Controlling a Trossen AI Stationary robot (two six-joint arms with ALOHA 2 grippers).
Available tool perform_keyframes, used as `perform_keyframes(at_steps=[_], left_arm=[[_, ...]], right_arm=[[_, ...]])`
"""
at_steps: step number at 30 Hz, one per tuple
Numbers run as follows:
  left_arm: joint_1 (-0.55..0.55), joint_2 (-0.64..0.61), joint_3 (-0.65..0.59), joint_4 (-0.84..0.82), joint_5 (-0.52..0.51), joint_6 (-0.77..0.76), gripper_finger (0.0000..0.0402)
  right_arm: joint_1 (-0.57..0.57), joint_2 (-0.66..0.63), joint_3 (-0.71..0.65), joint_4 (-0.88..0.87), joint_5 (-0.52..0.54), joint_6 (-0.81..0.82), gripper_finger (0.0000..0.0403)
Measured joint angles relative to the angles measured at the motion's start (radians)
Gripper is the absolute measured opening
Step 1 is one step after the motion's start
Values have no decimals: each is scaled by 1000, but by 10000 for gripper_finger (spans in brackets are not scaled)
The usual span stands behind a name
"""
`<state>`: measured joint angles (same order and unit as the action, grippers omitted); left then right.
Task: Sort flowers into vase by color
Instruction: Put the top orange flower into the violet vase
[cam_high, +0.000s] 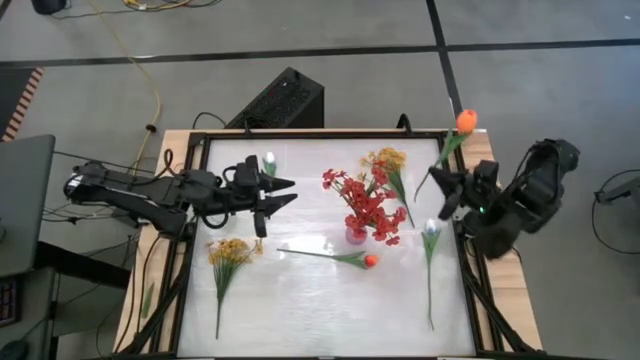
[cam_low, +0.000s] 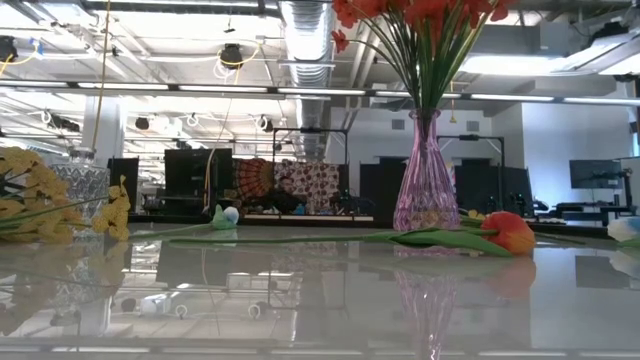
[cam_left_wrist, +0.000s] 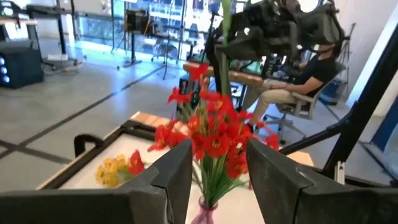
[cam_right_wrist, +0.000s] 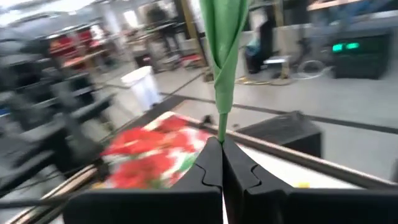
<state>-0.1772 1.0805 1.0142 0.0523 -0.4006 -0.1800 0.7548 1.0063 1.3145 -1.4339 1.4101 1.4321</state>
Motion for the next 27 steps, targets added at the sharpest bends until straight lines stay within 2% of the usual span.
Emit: perform_keyframes(at_steps=[5, 8, 11, 16, 23, 27], left_arm=[[0, 0, 0, -93, 0, -8, 139], [0, 0, 0, -157, 1, -10, 139], [0, 0, -20, -161, 29, -35, 139], [0, 0, -132, -19, 107, -61, 139], [0, 2, -355, 316, 165, -137, 139], [0, 2, -414, 363, 170, -173, 139]], right_arm=[[-94, -103, -183, 24, 21, 192, 18], [-110, -136, -291, 186, 33, 218, 18], [-109, -132, -369, 418, 55, 145, 18], [-138, -82, -437, 715, 50, 20, 18], [-162, 20, -452, 910, 13, -17, 18], [-162, 83, -452, 978, 6, -26, 18]])
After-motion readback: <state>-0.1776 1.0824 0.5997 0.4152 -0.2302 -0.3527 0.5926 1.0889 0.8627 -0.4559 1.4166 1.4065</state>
